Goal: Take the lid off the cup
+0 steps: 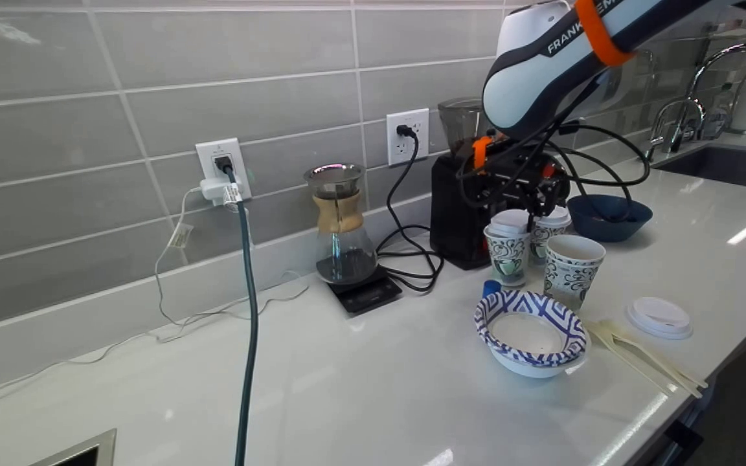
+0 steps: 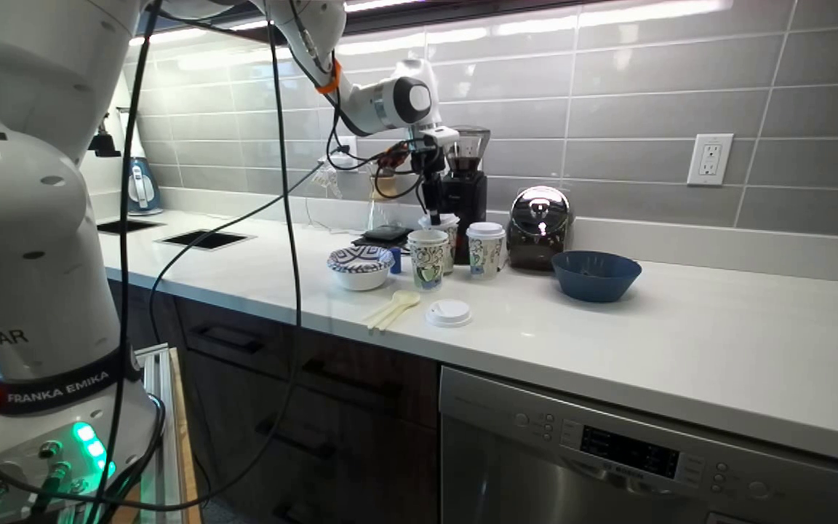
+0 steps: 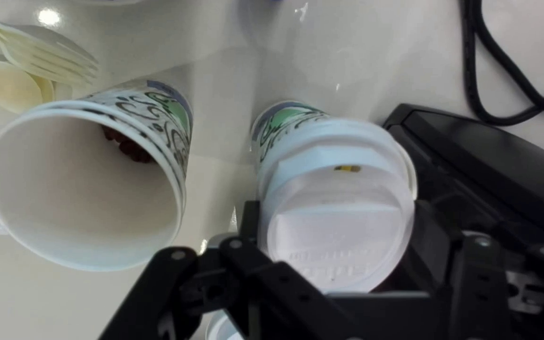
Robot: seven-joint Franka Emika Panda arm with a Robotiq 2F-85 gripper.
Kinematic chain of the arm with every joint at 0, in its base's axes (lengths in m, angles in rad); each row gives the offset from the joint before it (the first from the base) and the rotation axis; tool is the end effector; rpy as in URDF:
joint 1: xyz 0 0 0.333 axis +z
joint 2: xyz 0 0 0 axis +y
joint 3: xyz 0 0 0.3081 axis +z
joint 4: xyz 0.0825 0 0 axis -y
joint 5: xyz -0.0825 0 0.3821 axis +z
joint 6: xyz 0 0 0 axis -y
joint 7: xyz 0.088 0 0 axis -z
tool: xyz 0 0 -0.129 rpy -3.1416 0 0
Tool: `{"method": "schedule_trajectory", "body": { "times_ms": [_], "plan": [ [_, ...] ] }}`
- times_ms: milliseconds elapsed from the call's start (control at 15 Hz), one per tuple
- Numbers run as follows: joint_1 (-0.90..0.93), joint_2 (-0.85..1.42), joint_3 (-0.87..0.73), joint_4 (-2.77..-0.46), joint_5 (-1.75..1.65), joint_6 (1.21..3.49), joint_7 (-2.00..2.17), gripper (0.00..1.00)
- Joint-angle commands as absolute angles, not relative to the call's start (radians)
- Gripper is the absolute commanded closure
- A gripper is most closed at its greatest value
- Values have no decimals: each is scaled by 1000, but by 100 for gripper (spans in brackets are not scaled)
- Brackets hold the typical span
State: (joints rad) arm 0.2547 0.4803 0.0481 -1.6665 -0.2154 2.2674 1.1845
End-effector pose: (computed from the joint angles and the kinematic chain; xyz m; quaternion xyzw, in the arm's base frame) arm 0.6568 0.1923 0.3127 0.9243 -0.3692 0.0958 0.0146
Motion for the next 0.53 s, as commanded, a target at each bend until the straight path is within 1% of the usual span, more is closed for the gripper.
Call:
{"method": "schedule_trajectory", "body": {
  "times_ms": [0, 200, 267, 467],
  "plan": [
    [262, 463, 42, -1658, -183, 2254, 1164, 19],
    [261, 451, 40, -1663, -186, 2254, 1164, 16],
    [259, 443, 41, -1668, -184, 2252, 1162, 17],
    [233, 402, 55, -1688, -143, 2256, 1120, 17]
  ]
}}
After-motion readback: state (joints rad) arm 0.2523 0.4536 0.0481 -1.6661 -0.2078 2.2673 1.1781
